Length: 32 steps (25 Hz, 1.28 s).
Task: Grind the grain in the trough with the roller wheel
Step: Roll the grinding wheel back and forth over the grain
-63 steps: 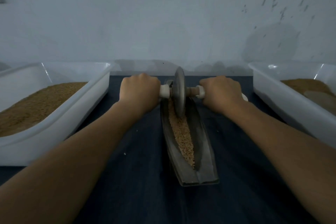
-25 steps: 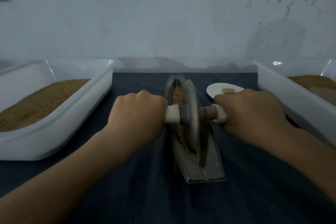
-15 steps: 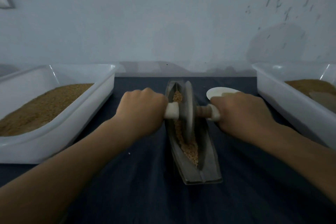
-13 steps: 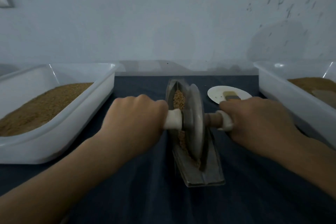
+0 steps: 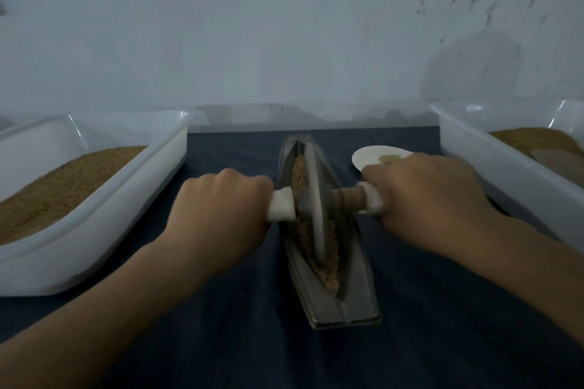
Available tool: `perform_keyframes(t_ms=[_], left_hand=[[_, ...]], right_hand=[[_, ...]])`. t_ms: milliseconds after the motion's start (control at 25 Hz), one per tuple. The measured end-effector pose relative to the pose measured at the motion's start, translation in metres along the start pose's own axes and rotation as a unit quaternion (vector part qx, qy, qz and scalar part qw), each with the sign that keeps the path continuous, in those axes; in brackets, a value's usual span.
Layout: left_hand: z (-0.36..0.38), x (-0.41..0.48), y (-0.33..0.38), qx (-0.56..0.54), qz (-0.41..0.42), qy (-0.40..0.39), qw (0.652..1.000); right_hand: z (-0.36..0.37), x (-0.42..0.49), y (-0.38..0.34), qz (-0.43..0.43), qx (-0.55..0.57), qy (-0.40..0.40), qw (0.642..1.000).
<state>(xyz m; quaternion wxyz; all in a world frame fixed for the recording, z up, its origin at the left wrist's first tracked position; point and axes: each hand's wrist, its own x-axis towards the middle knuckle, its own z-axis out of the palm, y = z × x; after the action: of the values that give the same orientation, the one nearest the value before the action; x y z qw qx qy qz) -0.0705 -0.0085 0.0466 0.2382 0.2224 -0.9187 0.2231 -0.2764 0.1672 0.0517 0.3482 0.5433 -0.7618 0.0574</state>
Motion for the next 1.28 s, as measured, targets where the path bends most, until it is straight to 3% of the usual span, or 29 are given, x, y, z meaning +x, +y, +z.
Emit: perform_keyframes(t_ms=[120, 200, 320, 440, 600, 680, 840, 1000, 1080, 1160, 1280], left_hand=[[-0.008, -0.01, -0.001, -0.004, 0.0, 0.011, 1.0], [0.003, 0.002, 0.003, 0.022, -0.034, -0.033, 0.999], [0.019, 0.053, 0.002, 0.027, -0.097, -0.065, 0.993], [0.022, 0.064, -0.003, -0.003, -0.087, -0.108, 0.99], [0.002, 0.003, -0.002, -0.011, 0.011, 0.001, 1.0], [-0.004, 0.003, -0.002, 0.005, 0.021, 0.028, 0.999], [0.024, 0.043, 0.004, 0.016, -0.08, -0.042, 0.996], [0.029, 0.062, -0.004, -0.043, -0.104, -0.113, 0.987], [0.022, 0.039, -0.002, -0.023, -0.057, -0.053, 0.997], [0.004, 0.009, 0.002, -0.004, 0.019, 0.009, 1.0], [-0.002, 0.007, 0.001, 0.001, 0.022, 0.039, 0.999]], right_hand=[[-0.009, -0.009, 0.003, -0.011, 0.004, 0.025, 1.0], [0.004, 0.01, -0.004, 0.027, -0.035, -0.018, 0.999], [0.027, 0.057, -0.007, 0.085, 0.019, -0.093, 0.992], [0.026, 0.066, 0.0, 0.077, 0.028, -0.139, 0.987], [0.0, 0.003, 0.0, -0.017, 0.011, -0.009, 1.0], [-0.004, -0.004, 0.005, -0.029, 0.025, -0.005, 0.999], [0.025, 0.045, -0.009, 0.068, -0.012, -0.074, 0.995], [0.027, 0.08, -0.011, 0.04, -0.012, -0.116, 0.992], [0.017, 0.05, -0.004, 0.032, -0.002, -0.117, 0.993], [0.005, 0.007, -0.002, -0.002, 0.013, -0.067, 0.998], [0.003, -0.011, 0.004, -0.012, 0.035, -0.002, 0.999]])
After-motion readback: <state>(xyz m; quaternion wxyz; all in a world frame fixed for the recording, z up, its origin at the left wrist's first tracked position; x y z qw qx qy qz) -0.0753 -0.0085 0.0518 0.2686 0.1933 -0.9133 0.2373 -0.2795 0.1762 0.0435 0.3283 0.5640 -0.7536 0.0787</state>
